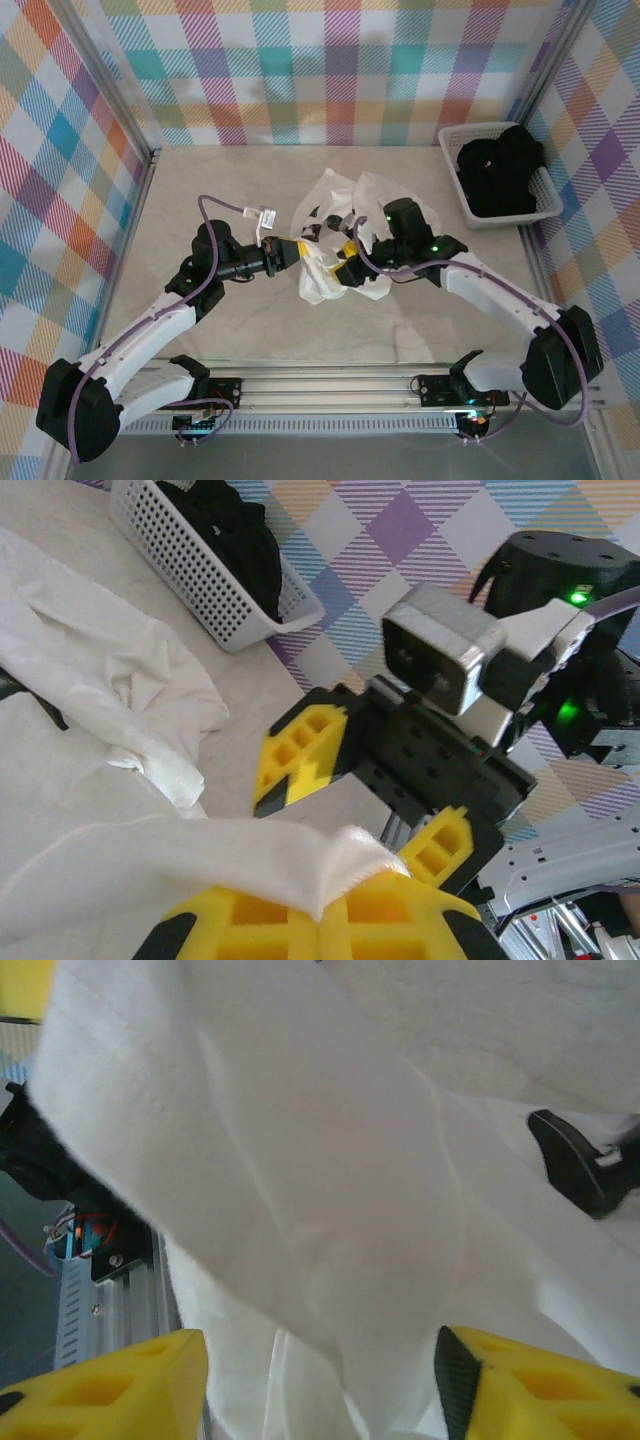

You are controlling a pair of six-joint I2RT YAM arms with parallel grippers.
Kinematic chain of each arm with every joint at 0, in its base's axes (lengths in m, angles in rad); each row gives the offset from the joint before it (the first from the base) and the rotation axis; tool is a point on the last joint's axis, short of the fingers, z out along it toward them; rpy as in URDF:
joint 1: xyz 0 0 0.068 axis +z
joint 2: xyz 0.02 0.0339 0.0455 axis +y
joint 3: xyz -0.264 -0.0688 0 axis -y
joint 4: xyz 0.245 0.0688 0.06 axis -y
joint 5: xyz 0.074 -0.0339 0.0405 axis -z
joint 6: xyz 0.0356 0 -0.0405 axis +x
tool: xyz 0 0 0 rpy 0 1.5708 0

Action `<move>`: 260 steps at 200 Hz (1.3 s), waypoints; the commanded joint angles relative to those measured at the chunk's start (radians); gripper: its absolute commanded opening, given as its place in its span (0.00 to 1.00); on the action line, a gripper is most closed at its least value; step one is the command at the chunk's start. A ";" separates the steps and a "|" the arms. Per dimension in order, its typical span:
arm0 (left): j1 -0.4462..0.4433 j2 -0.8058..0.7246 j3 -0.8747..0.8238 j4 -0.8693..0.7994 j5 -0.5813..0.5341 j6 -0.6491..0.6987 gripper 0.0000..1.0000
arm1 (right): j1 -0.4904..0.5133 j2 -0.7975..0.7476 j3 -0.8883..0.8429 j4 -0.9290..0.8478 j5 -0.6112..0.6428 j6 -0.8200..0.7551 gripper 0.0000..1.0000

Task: Fold the inside-out t-shirt

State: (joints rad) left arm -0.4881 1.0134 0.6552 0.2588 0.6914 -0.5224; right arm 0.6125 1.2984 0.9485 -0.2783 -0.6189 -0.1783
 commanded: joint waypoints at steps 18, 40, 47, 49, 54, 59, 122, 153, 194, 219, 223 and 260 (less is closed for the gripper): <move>0.006 -0.015 0.023 -0.036 -0.008 0.052 0.00 | 0.010 0.023 0.054 0.056 -0.079 -0.043 0.21; 0.006 -0.012 0.024 -0.073 -0.047 0.074 0.00 | 0.009 -0.035 0.034 0.045 -0.097 -0.020 0.05; 0.007 -0.008 0.028 -0.092 -0.081 0.079 0.00 | 0.008 -0.049 0.027 0.048 -0.113 -0.002 0.00; 0.006 -0.006 0.029 -0.100 -0.093 0.079 0.00 | 0.009 -0.053 0.025 0.052 -0.121 0.006 0.00; 0.008 -0.003 0.033 -0.117 -0.126 0.083 0.00 | 0.008 -0.056 0.020 0.062 -0.141 0.027 0.00; 0.007 0.003 0.037 -0.139 -0.164 0.086 0.00 | 0.008 -0.057 0.017 0.074 -0.165 0.051 0.00; 0.005 0.051 0.072 -0.370 -0.507 0.105 0.42 | 0.009 0.066 -0.063 0.498 -0.197 0.540 0.00; -0.022 -0.008 0.013 -0.395 -0.521 0.092 0.52 | 0.009 0.120 -0.050 0.563 -0.154 0.627 0.00; -0.140 -0.079 0.006 -0.527 -0.788 0.098 0.57 | 0.008 0.147 -0.022 0.534 -0.128 0.638 0.00; -0.210 -0.085 0.016 -0.576 -0.887 0.097 0.56 | 0.009 0.152 -0.006 0.502 -0.105 0.646 0.00; -0.218 -0.085 0.014 -0.569 -0.886 0.095 0.55 | 0.009 0.153 -0.003 0.500 -0.105 0.647 0.00; -0.262 -0.122 -0.040 -0.412 -0.786 0.058 0.52 | 0.009 0.160 0.014 0.471 -0.090 0.660 0.00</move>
State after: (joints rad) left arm -0.7197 0.9287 0.6502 -0.2470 -0.1070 -0.4385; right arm 0.6170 1.4467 0.9226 0.1982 -0.7147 0.4641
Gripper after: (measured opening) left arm 0.518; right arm 0.041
